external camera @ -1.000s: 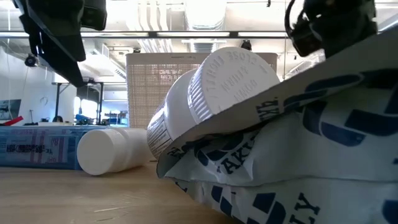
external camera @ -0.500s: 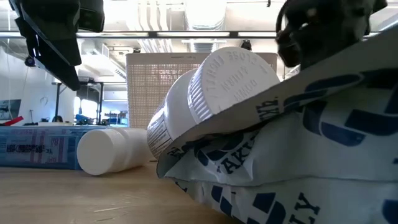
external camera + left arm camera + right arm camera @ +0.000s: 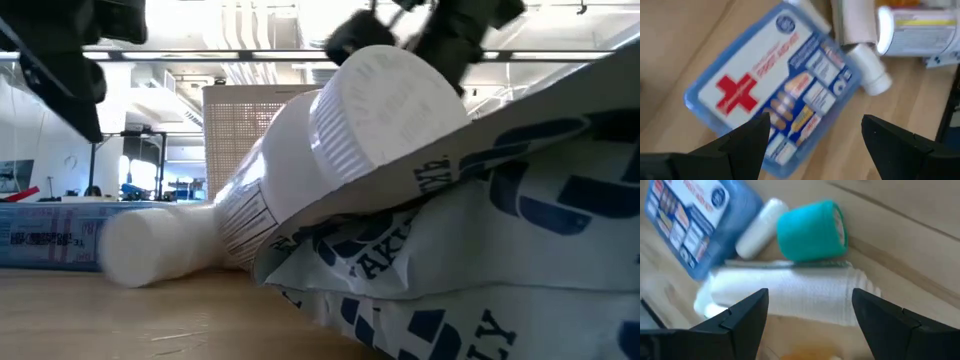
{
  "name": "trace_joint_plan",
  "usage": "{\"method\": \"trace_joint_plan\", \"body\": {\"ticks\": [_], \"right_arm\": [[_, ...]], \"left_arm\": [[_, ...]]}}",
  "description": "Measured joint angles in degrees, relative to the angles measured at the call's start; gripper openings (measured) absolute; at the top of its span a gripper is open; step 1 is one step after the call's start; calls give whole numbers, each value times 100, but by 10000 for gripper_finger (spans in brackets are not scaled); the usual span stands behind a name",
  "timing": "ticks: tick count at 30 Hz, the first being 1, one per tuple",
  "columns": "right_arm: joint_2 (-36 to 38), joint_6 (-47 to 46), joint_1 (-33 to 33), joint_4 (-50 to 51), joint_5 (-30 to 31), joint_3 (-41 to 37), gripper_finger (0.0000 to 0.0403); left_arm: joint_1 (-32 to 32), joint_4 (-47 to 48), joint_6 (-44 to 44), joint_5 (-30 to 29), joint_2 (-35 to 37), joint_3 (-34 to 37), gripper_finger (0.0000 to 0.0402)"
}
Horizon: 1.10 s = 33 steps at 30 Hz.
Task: Pick & place medical supplies in basket/bin
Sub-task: Put the green bandage wrap into the white bin
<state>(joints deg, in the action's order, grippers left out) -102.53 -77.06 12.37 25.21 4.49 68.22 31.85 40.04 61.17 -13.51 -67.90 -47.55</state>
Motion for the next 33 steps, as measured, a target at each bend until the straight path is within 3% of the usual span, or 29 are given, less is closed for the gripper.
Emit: {"method": "trace_joint_plan", "body": {"ticks": [6, 9, 11, 15, 17, 22, 33], "right_arm": [[-429, -269, 1, 1229, 485, 1132, 266], [-708, 246, -10, 1303, 628, 1566, 265], [-943, 1437, 0, 1309, 771, 1854, 267], [-1381, 5300, 57, 1836, 736, 2388, 269], [-1587, 6216, 86, 2347, 728, 2672, 266], [-1934, 6987, 42, 3345, 790, 3183, 260], [-2032, 7881, -95, 2963, 770, 3296, 260]], "left_arm": [[470, 616, 487, -221, 230, 43, 292], [688, 866, 560, -521, 398, 101, 292], [780, 983, 566, -672, 482, 145, 292], [831, 1124, 494, -699, 627, 270, 292], [836, 1122, 404, -699, 685, 338, 292], [853, 1059, 405, -700, 723, 405, 292], [875, 891, 589, -705, 719, 437, 292]]}}
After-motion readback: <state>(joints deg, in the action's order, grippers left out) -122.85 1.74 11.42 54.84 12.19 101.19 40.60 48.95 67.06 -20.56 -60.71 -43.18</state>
